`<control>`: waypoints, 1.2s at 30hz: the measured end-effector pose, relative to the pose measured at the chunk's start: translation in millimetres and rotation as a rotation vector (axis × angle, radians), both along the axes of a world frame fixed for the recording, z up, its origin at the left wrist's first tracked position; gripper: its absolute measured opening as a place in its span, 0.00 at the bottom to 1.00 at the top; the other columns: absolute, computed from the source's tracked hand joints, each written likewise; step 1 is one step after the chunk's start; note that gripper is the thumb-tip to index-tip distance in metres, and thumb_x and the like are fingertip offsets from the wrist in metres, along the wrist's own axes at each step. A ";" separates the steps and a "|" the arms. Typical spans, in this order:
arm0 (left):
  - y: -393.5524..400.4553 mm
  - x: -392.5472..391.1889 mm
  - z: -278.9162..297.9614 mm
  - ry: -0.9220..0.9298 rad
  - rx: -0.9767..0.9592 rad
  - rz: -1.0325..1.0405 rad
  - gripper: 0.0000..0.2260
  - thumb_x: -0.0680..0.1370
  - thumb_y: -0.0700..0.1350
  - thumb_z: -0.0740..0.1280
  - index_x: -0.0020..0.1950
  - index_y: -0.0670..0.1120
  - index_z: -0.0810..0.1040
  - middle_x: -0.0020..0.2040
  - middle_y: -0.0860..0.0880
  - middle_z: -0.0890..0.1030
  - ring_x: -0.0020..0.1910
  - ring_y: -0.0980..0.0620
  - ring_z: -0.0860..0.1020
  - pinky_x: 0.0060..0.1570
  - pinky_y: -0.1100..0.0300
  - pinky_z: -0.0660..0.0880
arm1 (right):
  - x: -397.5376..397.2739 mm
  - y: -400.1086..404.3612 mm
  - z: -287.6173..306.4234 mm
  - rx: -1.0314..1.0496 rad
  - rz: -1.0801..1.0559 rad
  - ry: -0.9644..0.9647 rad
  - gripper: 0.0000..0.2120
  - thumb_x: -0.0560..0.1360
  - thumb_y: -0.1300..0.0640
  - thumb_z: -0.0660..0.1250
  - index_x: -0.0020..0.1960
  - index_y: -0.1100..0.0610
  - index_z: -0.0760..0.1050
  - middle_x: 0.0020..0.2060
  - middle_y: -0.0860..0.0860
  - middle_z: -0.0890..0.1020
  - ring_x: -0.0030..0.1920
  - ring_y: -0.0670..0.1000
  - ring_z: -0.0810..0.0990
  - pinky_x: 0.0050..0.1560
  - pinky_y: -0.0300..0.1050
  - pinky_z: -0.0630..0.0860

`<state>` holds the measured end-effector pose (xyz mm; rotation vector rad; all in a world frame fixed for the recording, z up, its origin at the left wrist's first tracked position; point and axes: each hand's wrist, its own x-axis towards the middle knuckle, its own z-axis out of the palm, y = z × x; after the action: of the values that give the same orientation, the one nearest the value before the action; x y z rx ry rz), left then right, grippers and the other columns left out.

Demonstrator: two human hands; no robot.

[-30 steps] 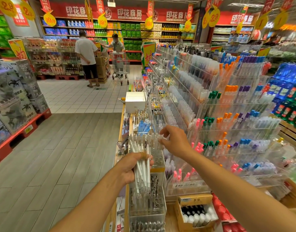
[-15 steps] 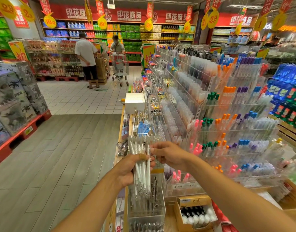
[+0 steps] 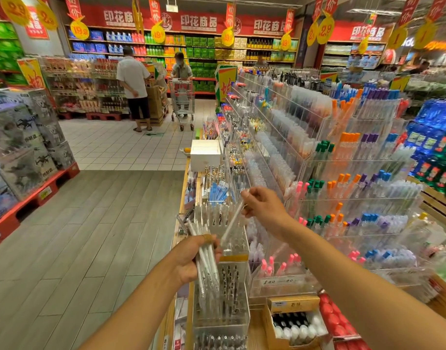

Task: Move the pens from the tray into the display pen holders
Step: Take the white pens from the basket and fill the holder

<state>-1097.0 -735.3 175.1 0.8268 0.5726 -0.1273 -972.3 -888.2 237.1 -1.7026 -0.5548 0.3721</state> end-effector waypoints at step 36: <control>8.9 0.0 -0.9 0.019 -0.089 0.005 0.09 0.77 0.29 0.61 0.53 0.27 0.78 0.50 0.30 0.82 0.46 0.38 0.85 0.38 0.50 0.84 | 18.4 29.3 -9.1 -0.675 0.132 -0.787 0.07 0.76 0.55 0.71 0.53 0.55 0.79 0.46 0.50 0.83 0.43 0.48 0.76 0.43 0.40 0.70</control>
<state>-1097.0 -726.3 174.2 0.7386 0.5829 -0.1556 -953.9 -859.0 228.0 -2.4755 -1.2141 -0.0614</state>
